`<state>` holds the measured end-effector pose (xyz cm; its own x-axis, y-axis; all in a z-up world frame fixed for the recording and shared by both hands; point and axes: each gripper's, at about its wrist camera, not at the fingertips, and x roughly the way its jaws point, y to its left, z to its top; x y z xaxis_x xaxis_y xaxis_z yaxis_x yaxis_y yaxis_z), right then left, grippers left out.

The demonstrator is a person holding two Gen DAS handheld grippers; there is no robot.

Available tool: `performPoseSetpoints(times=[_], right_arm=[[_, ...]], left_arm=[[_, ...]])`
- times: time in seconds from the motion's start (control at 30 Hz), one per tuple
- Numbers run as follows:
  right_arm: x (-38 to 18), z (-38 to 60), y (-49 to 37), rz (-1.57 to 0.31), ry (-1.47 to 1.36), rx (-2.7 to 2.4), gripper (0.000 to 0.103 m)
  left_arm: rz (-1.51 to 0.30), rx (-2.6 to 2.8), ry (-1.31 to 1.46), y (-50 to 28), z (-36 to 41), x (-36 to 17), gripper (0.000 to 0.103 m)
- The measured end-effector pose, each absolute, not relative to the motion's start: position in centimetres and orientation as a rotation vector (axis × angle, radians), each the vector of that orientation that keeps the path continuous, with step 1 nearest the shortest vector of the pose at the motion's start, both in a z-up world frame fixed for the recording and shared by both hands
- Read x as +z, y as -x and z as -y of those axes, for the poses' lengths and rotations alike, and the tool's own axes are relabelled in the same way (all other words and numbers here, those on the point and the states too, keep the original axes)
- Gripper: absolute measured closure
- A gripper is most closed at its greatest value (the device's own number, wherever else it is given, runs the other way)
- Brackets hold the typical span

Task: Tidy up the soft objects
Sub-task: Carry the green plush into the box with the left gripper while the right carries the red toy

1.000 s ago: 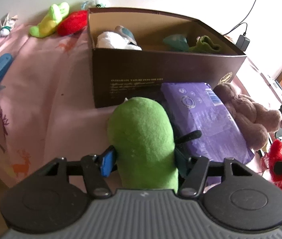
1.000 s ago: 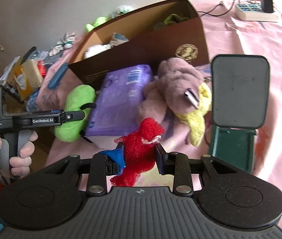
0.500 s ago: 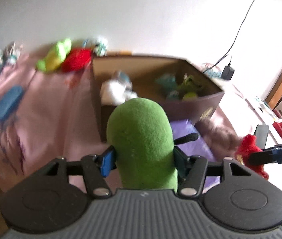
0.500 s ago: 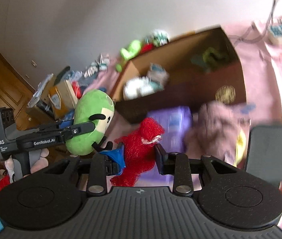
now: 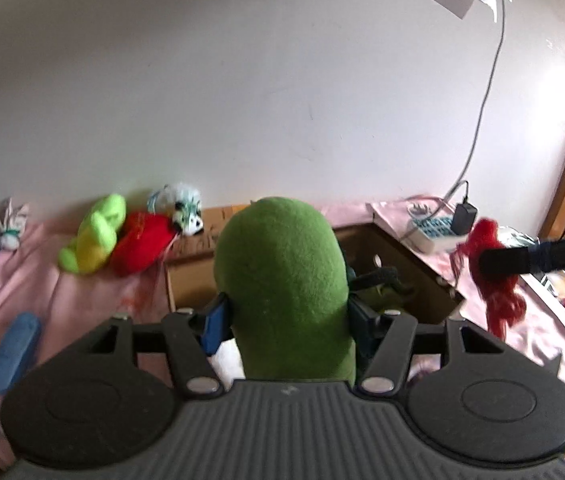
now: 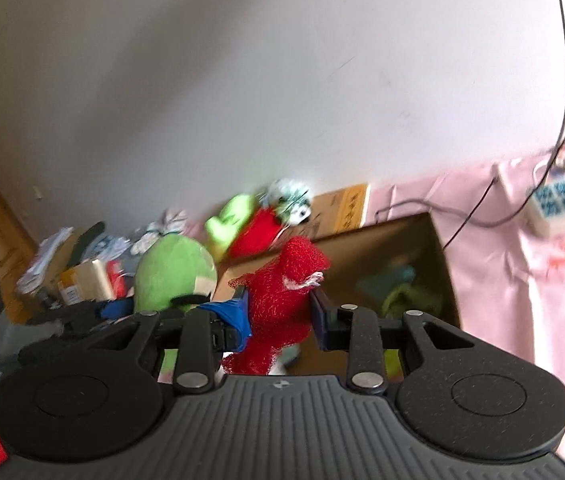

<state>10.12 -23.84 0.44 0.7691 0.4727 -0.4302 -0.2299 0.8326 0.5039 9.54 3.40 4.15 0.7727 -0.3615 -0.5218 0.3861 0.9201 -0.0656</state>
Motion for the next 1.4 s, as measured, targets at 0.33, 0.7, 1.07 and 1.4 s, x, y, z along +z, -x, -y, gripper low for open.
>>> performPoseSetpoints(times=[0.33,0.7,1.07,1.4], right_arm=[[-3.7,22.8,-16.4,-0.665,-0.368,0.315,0.089],[-7.7,21.1,-21.3,-0.764,-0.318,0.297,0.087],[-9.9,21.2,-22.6,-0.782,-0.300,0.288,0.084],[-10.9,22.0,-23.3,-0.861,-0.373,0.276,0.083]], left_arm=[[-0.611,-0.360,-0.084,-15.0,-0.1,1.4,0.041],[-0.759,-0.367,-0.052,-18.4,1.2,-3.9,0.040],[-0.821,-0.329,-0.066,-19.9,1.5,-6.1,0.035],[-0.839,-0.324,-0.048,-20.0,1.9,-7.0,0.032]])
